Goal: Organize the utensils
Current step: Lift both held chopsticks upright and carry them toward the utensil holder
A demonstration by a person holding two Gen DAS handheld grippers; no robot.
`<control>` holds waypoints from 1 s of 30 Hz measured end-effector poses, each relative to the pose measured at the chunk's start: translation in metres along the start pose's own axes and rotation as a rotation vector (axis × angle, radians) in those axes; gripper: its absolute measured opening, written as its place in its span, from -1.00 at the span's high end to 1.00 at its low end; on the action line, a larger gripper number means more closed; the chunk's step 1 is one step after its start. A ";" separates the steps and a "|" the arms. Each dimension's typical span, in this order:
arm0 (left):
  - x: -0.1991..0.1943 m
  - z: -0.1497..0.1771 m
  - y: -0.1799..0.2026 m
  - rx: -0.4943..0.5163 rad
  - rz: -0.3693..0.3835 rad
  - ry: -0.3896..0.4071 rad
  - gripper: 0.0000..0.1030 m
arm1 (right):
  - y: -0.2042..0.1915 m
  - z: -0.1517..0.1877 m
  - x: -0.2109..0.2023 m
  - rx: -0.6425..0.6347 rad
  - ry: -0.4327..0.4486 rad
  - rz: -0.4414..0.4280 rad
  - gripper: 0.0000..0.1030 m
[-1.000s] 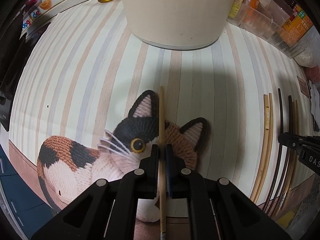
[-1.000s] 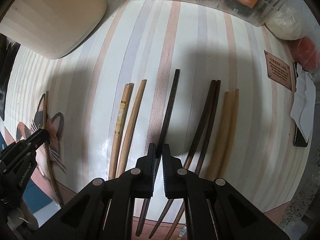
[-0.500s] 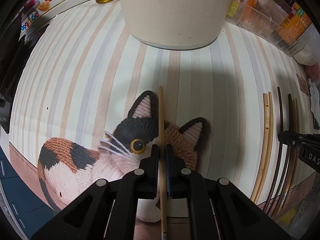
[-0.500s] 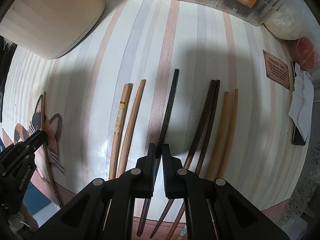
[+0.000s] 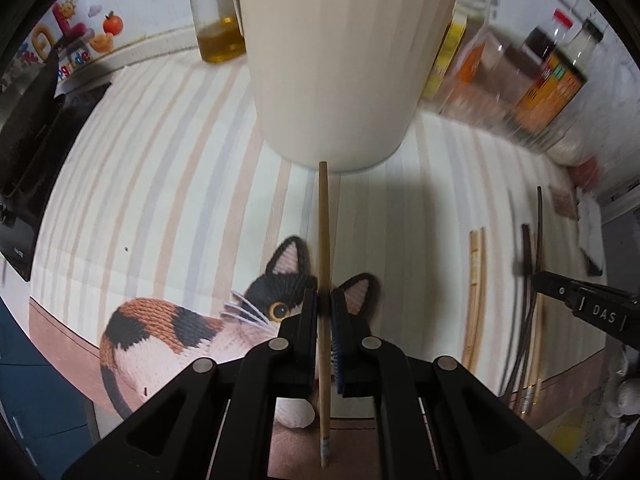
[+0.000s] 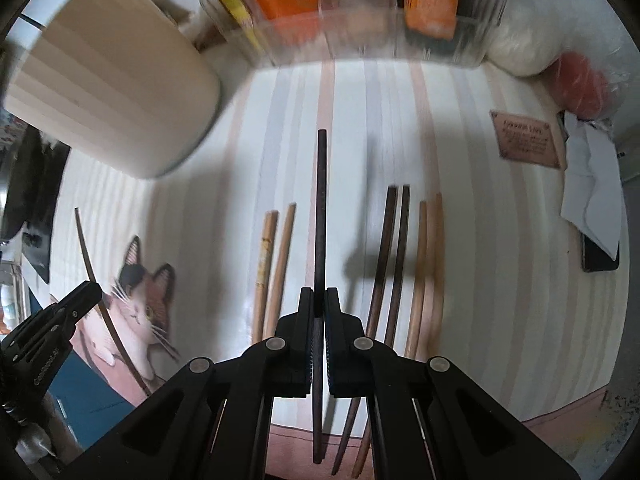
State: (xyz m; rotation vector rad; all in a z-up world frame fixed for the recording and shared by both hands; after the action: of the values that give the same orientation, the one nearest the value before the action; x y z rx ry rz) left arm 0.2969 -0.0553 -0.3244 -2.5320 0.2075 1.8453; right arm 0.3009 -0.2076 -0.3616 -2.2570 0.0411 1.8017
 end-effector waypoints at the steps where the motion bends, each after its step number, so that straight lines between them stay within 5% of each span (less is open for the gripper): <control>1: -0.005 -0.002 0.000 -0.004 0.004 0.013 0.93 | -0.001 0.001 -0.007 -0.002 0.025 -0.003 0.91; 24: -0.131 -0.064 -0.016 -0.050 -0.015 0.361 0.93 | -0.072 -0.080 -0.143 -0.184 0.450 -0.091 1.00; 26: -0.136 -0.068 -0.019 -0.059 -0.018 0.375 0.93 | -0.075 -0.085 -0.147 -0.193 0.445 -0.096 1.00; 30: -0.135 -0.074 -0.030 -0.086 -0.055 0.392 0.93 | -0.062 -0.102 -0.111 -0.100 0.295 -0.167 0.98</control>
State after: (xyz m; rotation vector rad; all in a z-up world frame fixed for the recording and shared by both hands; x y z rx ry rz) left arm 0.3299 -0.0169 -0.1755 -2.9033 0.0575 1.3505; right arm 0.3829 -0.1846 -0.2229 -2.4954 -0.1816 1.4075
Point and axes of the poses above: each gripper's, at about its wrist camera, not at the fingertips, and x roughly the way its jaws point, y to its right, z to its underside, the point moved 6 cm from there along x, roughly the way its jaws point, and after that the axes turned 1 degree about -x, right-handed, at the moved point
